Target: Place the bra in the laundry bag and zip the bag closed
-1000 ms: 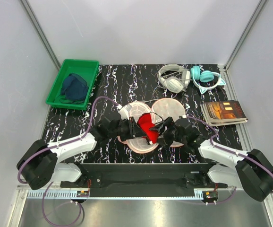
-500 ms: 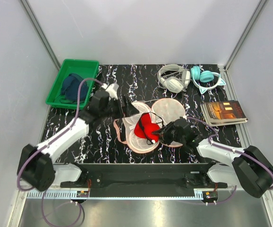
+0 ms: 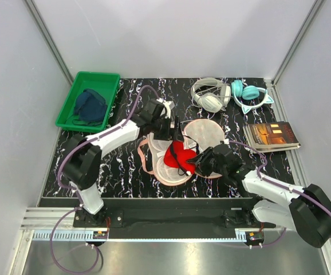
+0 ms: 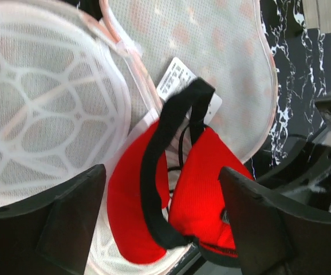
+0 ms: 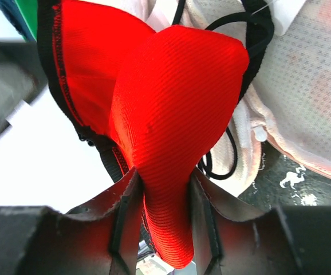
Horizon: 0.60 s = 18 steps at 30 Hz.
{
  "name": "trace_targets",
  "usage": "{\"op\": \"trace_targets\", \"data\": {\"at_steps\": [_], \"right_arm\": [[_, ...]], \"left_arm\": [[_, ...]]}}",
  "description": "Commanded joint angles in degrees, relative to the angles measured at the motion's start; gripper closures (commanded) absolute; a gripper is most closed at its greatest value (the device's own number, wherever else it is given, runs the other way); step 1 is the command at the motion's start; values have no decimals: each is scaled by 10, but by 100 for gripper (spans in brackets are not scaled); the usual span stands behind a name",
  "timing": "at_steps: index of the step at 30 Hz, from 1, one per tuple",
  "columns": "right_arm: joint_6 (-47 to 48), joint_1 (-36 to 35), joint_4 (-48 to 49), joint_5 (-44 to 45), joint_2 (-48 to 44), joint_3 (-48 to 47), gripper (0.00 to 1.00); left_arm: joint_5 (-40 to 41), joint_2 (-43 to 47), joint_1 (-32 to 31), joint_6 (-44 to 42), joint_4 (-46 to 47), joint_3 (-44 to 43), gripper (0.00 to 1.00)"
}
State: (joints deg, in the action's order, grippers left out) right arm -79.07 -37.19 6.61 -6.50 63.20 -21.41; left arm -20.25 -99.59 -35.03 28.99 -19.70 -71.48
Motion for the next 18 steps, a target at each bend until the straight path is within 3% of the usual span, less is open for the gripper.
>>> {"op": "trace_targets", "data": {"at_steps": [1,6,10,11,12,15,18], "right_arm": [[21,-4,-22,26,-23,-25,60],[26,-4,-85,57,-67,-35,63],[46,-4,-128,84,-112,-44,72],[52,-4,-153,89,-117,-50,73],[60,-4,-167,99,-121,-65,80],[99,-4,-231,126,-137,-108,88],[153,-3,-298,165,-150,-161,88]], "left_arm": [[7,-44,1,-45,-29,-70,20],[38,-82,-11,-77,-70,-108,56],[91,-88,-27,-96,-109,-125,74],[106,-83,-32,-95,-109,-121,82],[117,-66,-36,-91,-111,-115,98],[155,-25,-44,-72,-119,-95,100],[175,47,-48,-11,-119,-49,100]]}}
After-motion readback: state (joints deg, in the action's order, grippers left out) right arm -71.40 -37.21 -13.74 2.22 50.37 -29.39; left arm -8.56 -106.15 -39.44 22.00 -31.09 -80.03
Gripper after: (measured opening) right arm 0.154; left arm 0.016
